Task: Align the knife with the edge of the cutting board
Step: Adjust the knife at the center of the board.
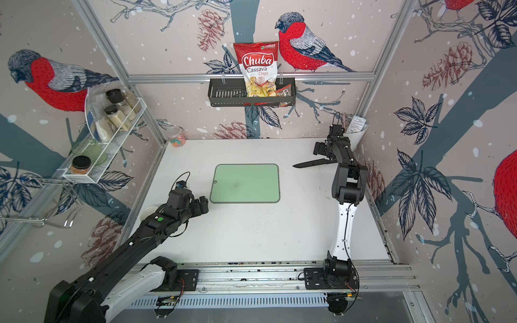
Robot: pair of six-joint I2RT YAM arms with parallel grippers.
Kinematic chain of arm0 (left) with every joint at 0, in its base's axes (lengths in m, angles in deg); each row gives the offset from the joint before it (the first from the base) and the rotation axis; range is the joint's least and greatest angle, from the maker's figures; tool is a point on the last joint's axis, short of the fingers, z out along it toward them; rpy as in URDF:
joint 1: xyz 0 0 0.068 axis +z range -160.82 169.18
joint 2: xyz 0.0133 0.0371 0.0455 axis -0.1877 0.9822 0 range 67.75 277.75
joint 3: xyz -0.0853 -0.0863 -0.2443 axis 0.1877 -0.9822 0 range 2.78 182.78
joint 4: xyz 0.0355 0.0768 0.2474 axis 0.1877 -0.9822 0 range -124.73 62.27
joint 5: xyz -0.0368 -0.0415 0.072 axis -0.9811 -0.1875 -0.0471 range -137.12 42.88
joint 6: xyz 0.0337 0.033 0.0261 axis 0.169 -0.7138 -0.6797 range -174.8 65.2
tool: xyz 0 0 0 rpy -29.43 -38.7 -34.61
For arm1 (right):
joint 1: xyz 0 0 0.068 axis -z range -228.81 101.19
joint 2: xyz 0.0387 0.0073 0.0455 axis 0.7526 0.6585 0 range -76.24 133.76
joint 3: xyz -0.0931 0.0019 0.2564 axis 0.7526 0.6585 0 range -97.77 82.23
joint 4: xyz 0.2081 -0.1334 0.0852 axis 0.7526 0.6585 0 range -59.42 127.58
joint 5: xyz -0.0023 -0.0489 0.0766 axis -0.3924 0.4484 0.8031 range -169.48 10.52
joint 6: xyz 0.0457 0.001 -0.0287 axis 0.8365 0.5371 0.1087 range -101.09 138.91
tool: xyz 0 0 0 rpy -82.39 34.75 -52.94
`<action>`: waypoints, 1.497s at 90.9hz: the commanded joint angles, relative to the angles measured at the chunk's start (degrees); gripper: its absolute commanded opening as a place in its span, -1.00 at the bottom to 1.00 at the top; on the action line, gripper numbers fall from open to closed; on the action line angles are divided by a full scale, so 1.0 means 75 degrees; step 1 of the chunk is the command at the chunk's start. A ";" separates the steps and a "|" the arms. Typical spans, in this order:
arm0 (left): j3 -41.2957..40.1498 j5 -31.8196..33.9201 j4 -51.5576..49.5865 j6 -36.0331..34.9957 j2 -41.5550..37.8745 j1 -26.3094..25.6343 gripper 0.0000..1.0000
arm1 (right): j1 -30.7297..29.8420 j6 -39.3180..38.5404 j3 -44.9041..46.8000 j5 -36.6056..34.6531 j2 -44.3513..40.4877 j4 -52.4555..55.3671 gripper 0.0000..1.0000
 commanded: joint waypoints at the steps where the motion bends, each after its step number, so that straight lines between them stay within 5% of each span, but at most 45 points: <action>1: -0.0064 0.0196 0.0222 0.0080 0.0013 -0.0034 0.92 | 0.0020 0.0110 -0.0775 -0.0182 0.0535 0.0471 1.00; 8: -0.0053 0.0113 0.0232 0.0098 0.0033 -0.0035 0.92 | 0.0116 0.0487 -0.1673 -0.0547 0.1015 0.0998 1.00; 17: -0.0099 0.0042 0.0342 0.0101 0.0042 -0.0035 0.92 | 0.0263 0.0976 -0.2415 0.0076 0.1413 0.1601 1.00; 46: -0.0066 -0.0049 0.0276 0.0128 -0.0012 -0.0038 0.92 | 0.0594 0.2237 -0.1177 0.1367 0.1040 0.2217 1.00; 72: -0.0076 -0.0105 0.0175 0.0171 -0.0304 -0.0034 0.92 | 0.0267 0.2579 0.3997 0.1691 -0.1893 -0.0093 1.00; 94: -0.0142 -0.0251 0.0251 0.0241 -0.0480 -0.0034 0.92 | -0.0183 0.2664 0.6627 0.1699 -0.3267 -0.0869 1.00; 136: -0.0100 -0.0110 0.0099 0.0199 -0.0589 -0.0043 0.92 | -0.2471 0.3121 0.8399 0.0339 -0.4466 -0.0713 1.00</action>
